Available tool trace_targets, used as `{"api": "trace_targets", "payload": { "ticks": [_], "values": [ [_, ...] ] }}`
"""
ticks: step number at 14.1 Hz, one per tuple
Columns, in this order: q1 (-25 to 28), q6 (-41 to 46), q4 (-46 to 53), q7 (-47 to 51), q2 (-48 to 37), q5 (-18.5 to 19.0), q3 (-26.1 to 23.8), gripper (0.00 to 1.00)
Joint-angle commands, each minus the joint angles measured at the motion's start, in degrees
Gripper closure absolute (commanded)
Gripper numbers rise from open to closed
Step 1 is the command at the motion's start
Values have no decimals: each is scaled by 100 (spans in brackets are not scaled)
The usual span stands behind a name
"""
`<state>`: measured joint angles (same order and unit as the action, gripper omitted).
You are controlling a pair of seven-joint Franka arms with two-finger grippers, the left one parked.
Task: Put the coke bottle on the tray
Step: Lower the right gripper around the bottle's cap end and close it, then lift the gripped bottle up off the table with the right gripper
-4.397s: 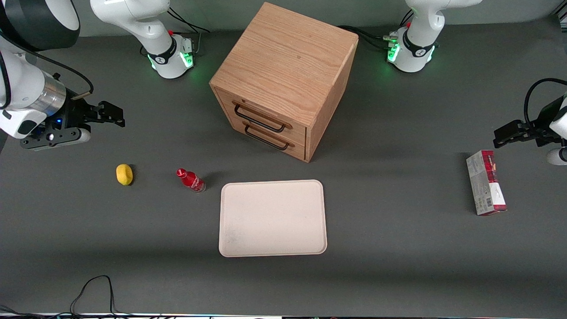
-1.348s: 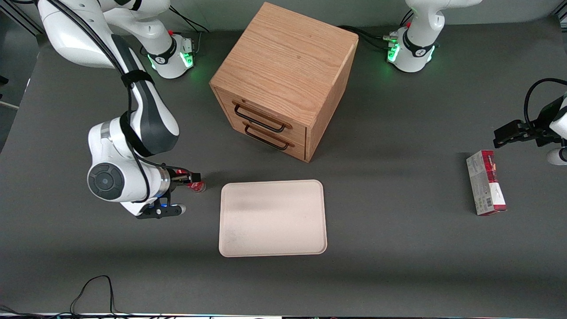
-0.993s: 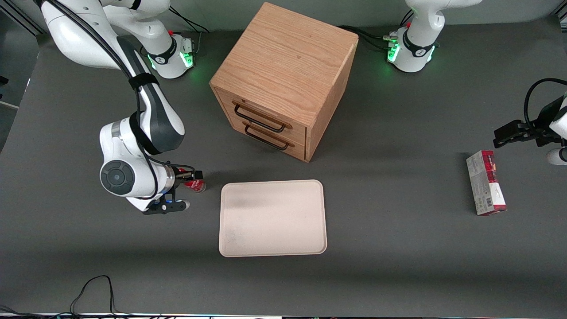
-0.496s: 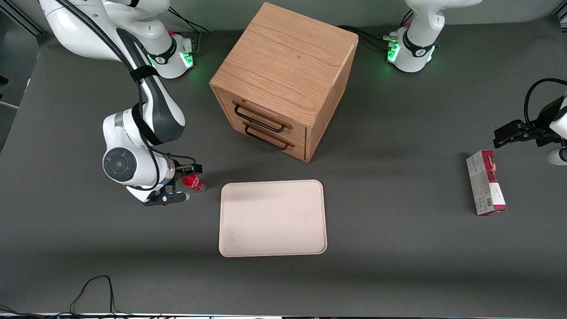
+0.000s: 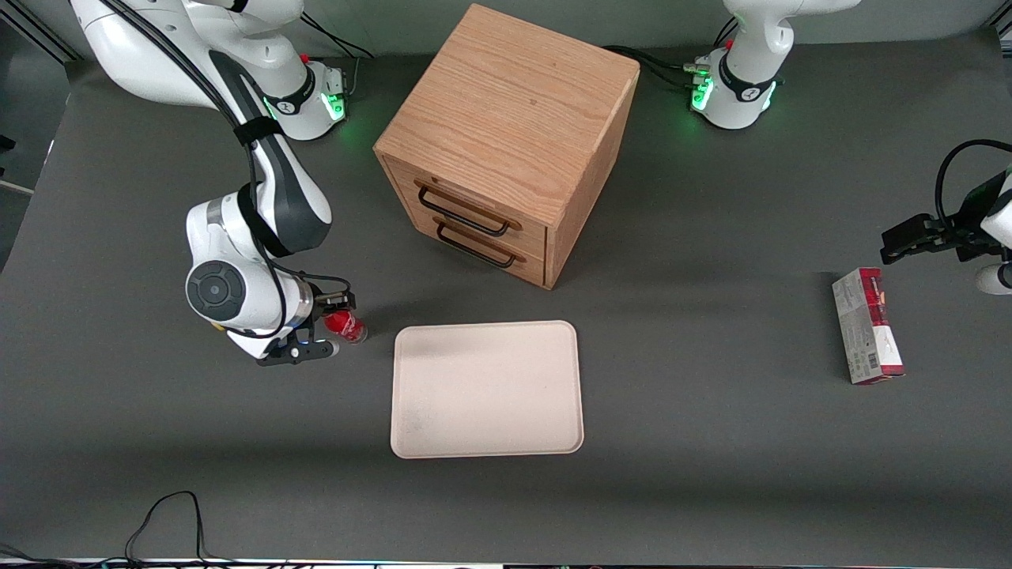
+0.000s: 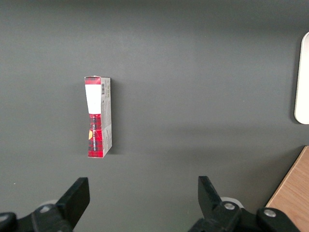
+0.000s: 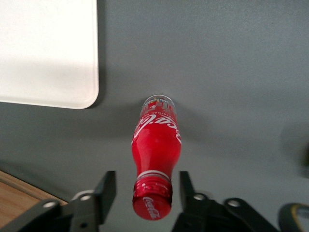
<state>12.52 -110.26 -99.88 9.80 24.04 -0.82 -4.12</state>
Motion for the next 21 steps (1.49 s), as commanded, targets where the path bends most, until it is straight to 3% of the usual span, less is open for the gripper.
{"api": "trace_targets", "payload": {
  "ticks": [1,7,16,21],
  "values": [
    [5,-118,-216,-127,-216,56,34,100],
    [-39,135,169,-58,-216,47,43,100],
    [-355,2991,3078,66,135,-147,51,100],
    [-355,3371,3809,197,557,-182,34,100]
  ]
}}
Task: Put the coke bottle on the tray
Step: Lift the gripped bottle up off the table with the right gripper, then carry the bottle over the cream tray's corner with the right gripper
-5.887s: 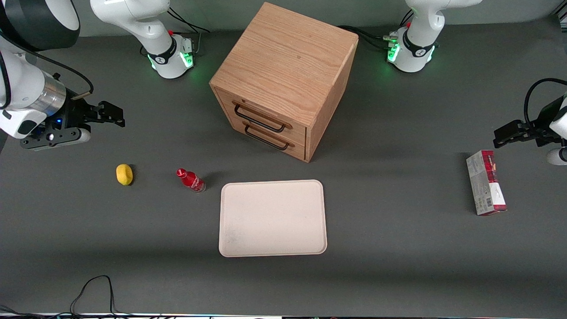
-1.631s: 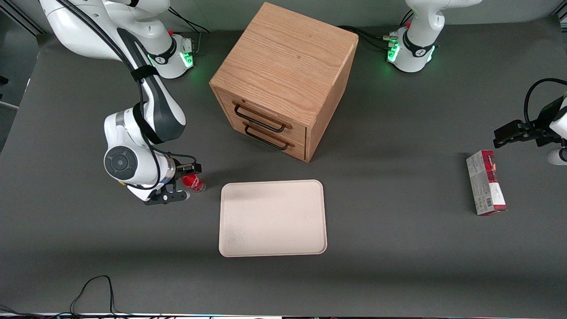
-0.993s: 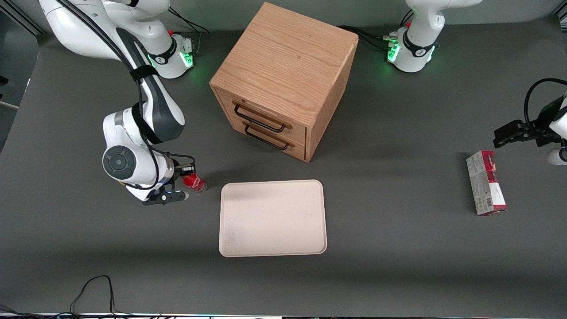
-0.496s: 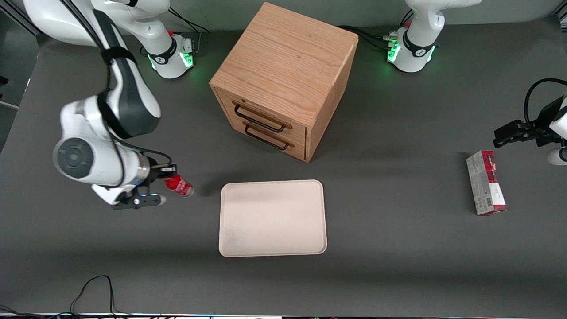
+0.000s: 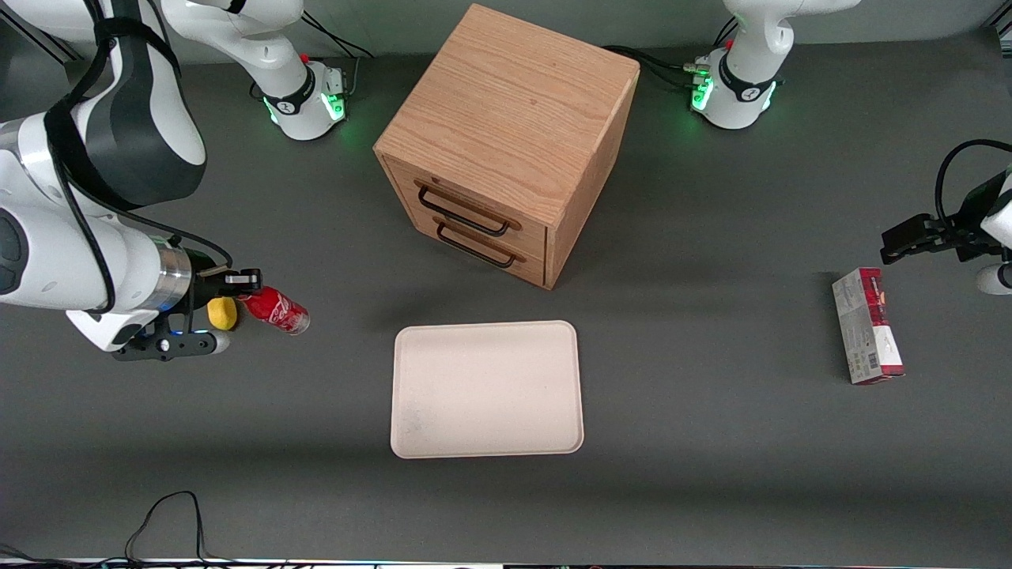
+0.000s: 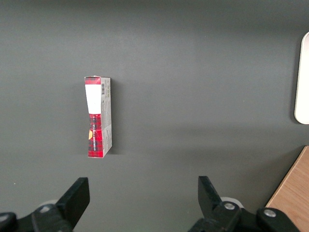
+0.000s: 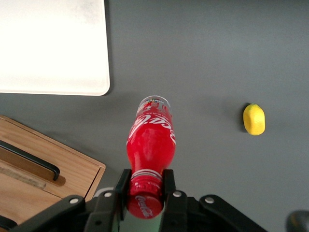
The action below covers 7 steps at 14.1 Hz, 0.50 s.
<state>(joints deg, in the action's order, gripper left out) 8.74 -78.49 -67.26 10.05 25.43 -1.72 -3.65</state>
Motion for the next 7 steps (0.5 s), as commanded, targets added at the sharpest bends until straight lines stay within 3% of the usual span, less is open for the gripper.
{"api": "trace_targets", "payload": {
  "ticks": [1,4,7],
  "values": [
    [23,150,739,329,576,-92,-48,100],
    [119,-409,1679,1277,1593,-92,-363,100],
    [302,-1561,1760,2113,2167,-66,-497,100]
  ]
}}
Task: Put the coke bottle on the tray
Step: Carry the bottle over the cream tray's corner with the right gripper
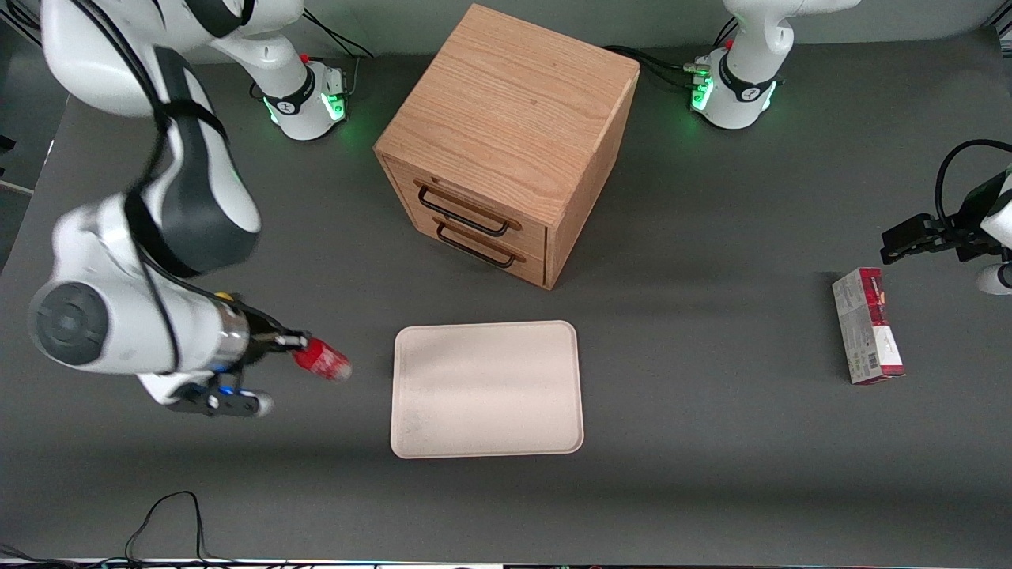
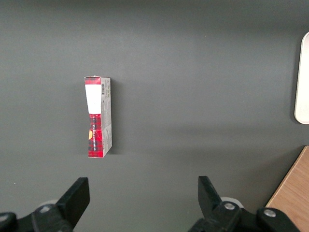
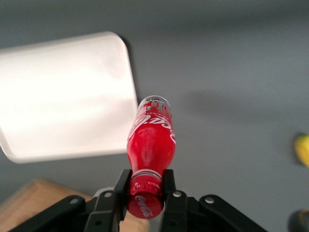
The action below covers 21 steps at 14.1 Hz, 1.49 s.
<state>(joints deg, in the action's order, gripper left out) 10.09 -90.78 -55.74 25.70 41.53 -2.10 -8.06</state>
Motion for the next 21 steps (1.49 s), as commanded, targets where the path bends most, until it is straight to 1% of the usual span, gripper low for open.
{"api": "trace_targets", "payload": {
  "ticks": [1,5,15,16,17,18,21],
  "values": [
    [247,-535,608,602,723,8,-38,100],
    [353,-1388,617,1199,1067,35,-11,100],
    [520,-1556,555,1359,1164,35,6,100],
    [529,-1565,547,1367,1164,35,6,88],
    [529,-1591,538,1359,1164,35,6,50],
    [547,-1609,529,1359,1173,35,6,0],
    [564,-1618,529,1359,1190,35,6,0]
  ]
}}
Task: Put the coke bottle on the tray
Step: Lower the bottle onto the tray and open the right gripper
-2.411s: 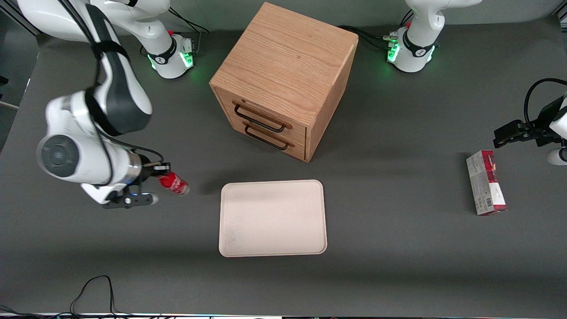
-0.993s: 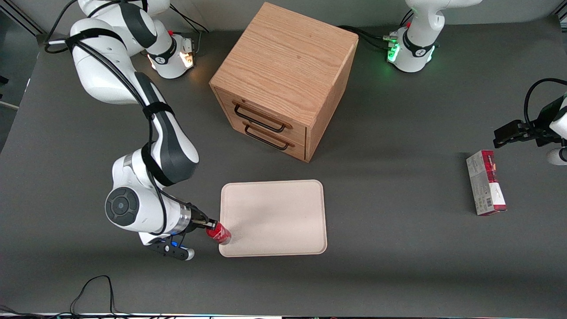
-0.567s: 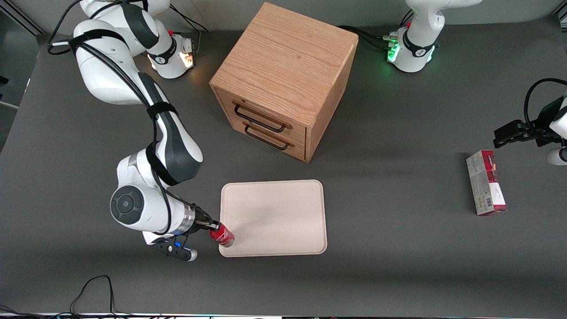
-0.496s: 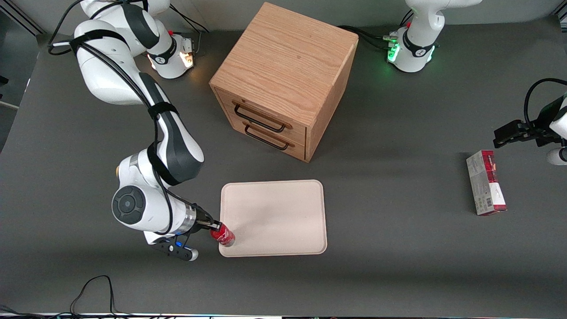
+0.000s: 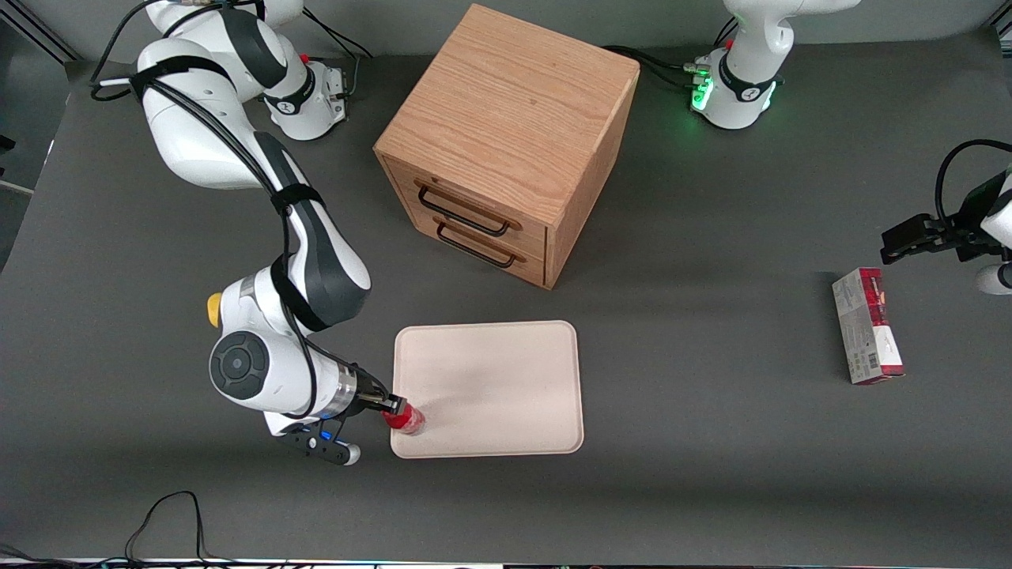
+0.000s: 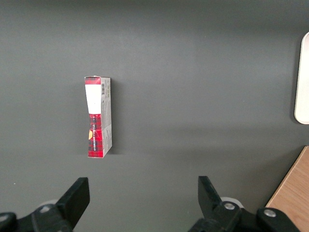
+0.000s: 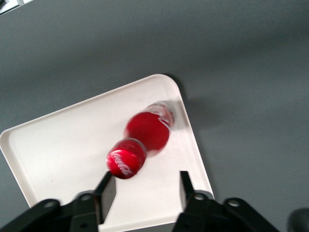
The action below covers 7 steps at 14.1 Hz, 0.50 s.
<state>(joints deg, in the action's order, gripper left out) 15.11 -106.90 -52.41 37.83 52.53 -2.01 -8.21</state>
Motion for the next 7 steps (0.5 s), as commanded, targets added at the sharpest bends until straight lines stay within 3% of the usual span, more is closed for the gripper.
{"api": "trace_targets", "payload": {
  "ticks": [1,7],
  "values": [
    [63,-15,196,145,90,25,22,0],
    [71,-7,196,338,73,25,22,0]
  ]
}}
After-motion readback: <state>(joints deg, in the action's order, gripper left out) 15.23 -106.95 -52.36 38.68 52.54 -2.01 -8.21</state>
